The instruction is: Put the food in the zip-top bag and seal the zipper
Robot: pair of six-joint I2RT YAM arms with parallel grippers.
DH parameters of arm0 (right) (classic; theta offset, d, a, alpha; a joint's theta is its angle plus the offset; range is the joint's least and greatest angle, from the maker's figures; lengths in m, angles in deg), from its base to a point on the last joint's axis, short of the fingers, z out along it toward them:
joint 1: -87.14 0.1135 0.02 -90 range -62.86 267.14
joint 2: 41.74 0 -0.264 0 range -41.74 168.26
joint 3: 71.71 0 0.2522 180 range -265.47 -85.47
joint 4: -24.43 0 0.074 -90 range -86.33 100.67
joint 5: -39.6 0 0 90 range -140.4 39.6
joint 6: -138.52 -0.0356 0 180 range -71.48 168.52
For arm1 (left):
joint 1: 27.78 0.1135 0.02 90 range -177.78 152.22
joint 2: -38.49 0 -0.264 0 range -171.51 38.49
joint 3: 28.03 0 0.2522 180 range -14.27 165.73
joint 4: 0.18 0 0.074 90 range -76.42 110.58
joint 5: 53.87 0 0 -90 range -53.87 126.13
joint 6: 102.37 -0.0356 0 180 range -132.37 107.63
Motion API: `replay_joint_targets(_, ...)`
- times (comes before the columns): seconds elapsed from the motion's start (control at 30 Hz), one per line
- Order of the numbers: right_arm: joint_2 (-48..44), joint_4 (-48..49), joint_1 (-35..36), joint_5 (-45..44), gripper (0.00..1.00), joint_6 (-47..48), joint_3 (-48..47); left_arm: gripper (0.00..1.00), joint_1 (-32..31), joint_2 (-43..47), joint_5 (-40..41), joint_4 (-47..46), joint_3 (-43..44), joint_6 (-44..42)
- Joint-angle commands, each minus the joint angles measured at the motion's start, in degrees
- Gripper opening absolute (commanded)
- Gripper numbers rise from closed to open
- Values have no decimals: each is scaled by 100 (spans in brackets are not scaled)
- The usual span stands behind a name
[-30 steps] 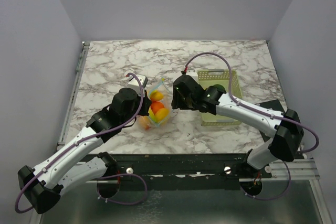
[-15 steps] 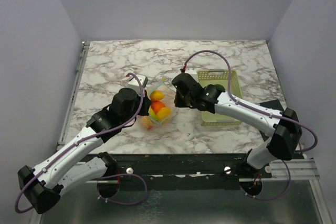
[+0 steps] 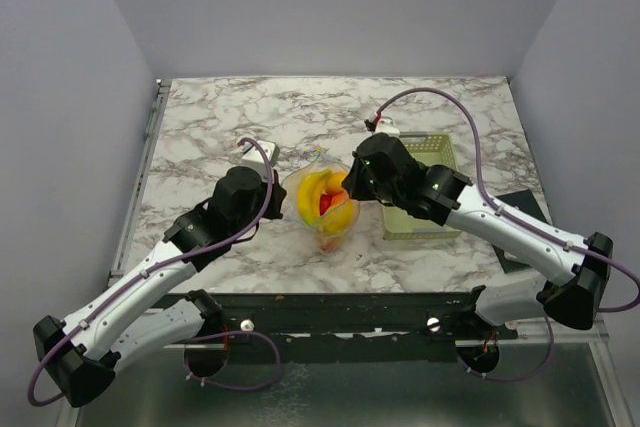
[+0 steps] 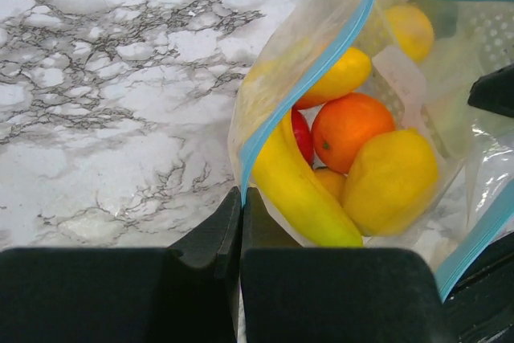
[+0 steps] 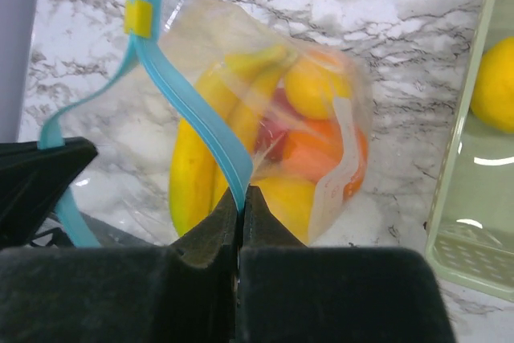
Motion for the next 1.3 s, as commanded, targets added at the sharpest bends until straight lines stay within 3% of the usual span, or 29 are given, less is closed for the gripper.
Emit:
replay_joint_targets(0.0,60,-54,30,-119,1,-88,531,0,-1,-85,107,127,320,43)
replay_joint_targets(0.2,118,139,30,-89,1,-187,889,0,-2,-246,94,97,181,11)
replay_joint_targets(0.4,220,9,30,-144,1,-123,610,0,0,-278,11,90,406,-139)
replay_joint_targets(0.6,65,-146,30,-303,34,-207,360,0,-3,-383,-33,4,344,-161)
replay_joint_targets(0.73,-361,-43,30,-412,47,-196,441,0,-3,-426,-161,-57,185,-161)
replay_joint_targets(0.9,-803,-270,30,-728,55,-176,375,0,-1,-431,-149,-57,160,-197)
replay_joint_targets(1.27,-1319,-1183,-14,-2167,62,-204,364,0,10,-280,-119,-59,57,-151)
